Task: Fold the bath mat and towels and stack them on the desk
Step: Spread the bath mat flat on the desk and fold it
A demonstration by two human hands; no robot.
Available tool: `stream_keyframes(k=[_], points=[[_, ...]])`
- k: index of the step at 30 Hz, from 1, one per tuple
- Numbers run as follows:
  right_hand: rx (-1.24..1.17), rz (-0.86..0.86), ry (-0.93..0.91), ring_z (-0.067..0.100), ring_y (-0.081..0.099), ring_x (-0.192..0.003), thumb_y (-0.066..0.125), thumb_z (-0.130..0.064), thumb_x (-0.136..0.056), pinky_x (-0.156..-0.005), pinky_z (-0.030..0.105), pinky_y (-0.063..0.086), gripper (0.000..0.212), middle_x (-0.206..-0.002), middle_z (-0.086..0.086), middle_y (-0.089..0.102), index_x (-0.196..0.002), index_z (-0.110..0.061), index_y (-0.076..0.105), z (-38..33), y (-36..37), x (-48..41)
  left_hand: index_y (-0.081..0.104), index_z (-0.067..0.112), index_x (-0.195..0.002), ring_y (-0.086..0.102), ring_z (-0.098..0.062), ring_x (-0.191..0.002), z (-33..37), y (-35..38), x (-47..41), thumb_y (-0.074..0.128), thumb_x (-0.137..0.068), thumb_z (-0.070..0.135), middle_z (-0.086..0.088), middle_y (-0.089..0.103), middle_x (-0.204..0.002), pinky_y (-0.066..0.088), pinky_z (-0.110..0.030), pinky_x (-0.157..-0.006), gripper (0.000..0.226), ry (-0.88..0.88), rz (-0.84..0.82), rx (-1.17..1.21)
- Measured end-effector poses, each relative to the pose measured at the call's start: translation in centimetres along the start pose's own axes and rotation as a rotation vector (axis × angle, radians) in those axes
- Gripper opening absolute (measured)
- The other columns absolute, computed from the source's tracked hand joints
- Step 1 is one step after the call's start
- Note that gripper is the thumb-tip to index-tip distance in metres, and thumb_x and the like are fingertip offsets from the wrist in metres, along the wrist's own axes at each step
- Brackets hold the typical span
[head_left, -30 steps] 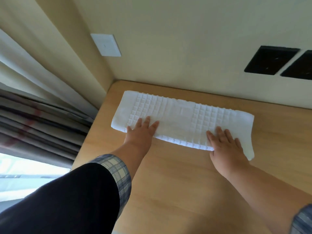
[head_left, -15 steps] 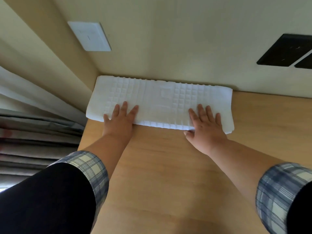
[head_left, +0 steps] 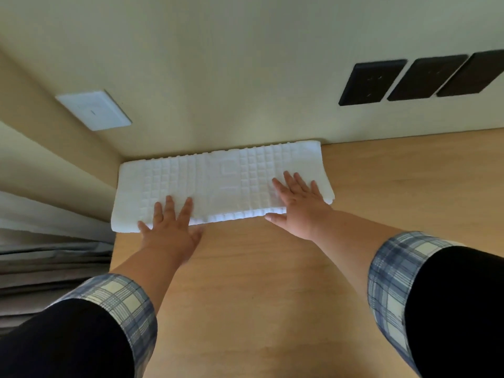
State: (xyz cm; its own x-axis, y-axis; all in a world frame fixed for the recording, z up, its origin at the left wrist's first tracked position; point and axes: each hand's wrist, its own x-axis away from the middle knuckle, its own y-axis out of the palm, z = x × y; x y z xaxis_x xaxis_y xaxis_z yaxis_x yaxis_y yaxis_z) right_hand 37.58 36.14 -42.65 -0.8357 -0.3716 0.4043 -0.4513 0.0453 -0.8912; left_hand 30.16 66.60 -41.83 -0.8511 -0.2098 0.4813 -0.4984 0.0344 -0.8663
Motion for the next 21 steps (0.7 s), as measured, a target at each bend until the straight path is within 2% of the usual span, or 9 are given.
stream_keyframes(k=[5, 11, 14, 16, 19, 21], points=[[-0.143, 0.058, 0.211, 0.018, -0.018, -0.151, 0.010, -0.083, -0.080, -0.121, 0.049, -0.008, 0.093, -0.165, -0.002, -0.016, -0.157, -0.034, -0.007, 3.1, -2.4, 7.0, -0.018, 0.034, -0.153, -0.012, -0.028, -0.150, 4.6, -4.1, 3.9, 0.015, -0.096, 0.066, -0.006, -0.020, -0.163, 0.003, -0.055, -0.120, 0.074, 0.133, 0.035, -0.049], [-0.236, 0.164, 0.479, 0.019, -0.015, -0.152, 0.023, -0.076, -0.090, -0.121, 0.049, -0.007, 0.083, -0.167, -0.001, -0.006, -0.158, -0.031, 0.006, 10.8, -6.6, 17.6, -0.002, 0.033, -0.157, -0.005, -0.026, -0.151, 15.4, -9.4, 11.0, 0.022, -0.099, 0.062, -0.005, -0.008, -0.165, 0.000, -0.050, -0.121, 0.069, 0.409, 0.154, -0.064], [-0.237, 0.214, 0.543, 0.020, -0.015, -0.152, 0.026, -0.073, -0.092, -0.120, 0.050, -0.007, 0.081, -0.167, -0.001, -0.005, -0.159, -0.030, 0.008, 14.6, -8.1, 23.9, 0.001, 0.033, -0.157, -0.004, -0.025, -0.152, 21.2, -11.0, 15.1, 0.023, -0.100, 0.060, -0.004, -0.006, -0.165, 0.000, -0.048, -0.121, 0.067, 0.542, 0.198, -0.125], [-0.224, 0.259, 0.566, 0.021, -0.016, -0.152, 0.026, -0.073, -0.092, -0.121, 0.051, -0.006, 0.081, -0.167, -0.001, -0.005, -0.159, -0.031, 0.008, 17.2, -8.0, 28.7, 0.009, 0.031, -0.156, 0.001, -0.024, -0.152, 25.5, -11.8, 17.6, 0.025, -0.101, 0.058, -0.004, 0.002, -0.165, 0.002, -0.047, -0.121, 0.064, 0.598, 0.241, -0.098], [-0.185, 0.297, 0.593, 0.022, -0.016, -0.152, 0.026, -0.073, -0.093, -0.121, 0.053, -0.004, 0.080, -0.167, 0.000, -0.003, -0.159, -0.030, 0.007, 21.2, -6.3, 37.8, 0.018, 0.031, -0.155, 0.012, -0.023, -0.150, 32.7, -12.0, 21.8, 0.028, -0.100, 0.057, -0.004, 0.014, -0.163, 0.007, -0.045, -0.121, 0.062, 0.703, 0.307, -0.125], [-0.161, 0.296, 0.618, 0.022, -0.018, -0.151, 0.024, -0.074, -0.093, -0.121, 0.053, -0.004, 0.081, -0.167, 0.000, -0.004, -0.159, -0.030, 0.007, 24.2, -4.1, 44.5, 0.017, 0.031, -0.155, 0.013, -0.024, -0.149, 38.0, -11.3, 25.4, 0.029, -0.100, 0.057, -0.004, 0.016, -0.163, 0.010, -0.045, -0.120, 0.062, 0.765, 0.325, -0.169]])
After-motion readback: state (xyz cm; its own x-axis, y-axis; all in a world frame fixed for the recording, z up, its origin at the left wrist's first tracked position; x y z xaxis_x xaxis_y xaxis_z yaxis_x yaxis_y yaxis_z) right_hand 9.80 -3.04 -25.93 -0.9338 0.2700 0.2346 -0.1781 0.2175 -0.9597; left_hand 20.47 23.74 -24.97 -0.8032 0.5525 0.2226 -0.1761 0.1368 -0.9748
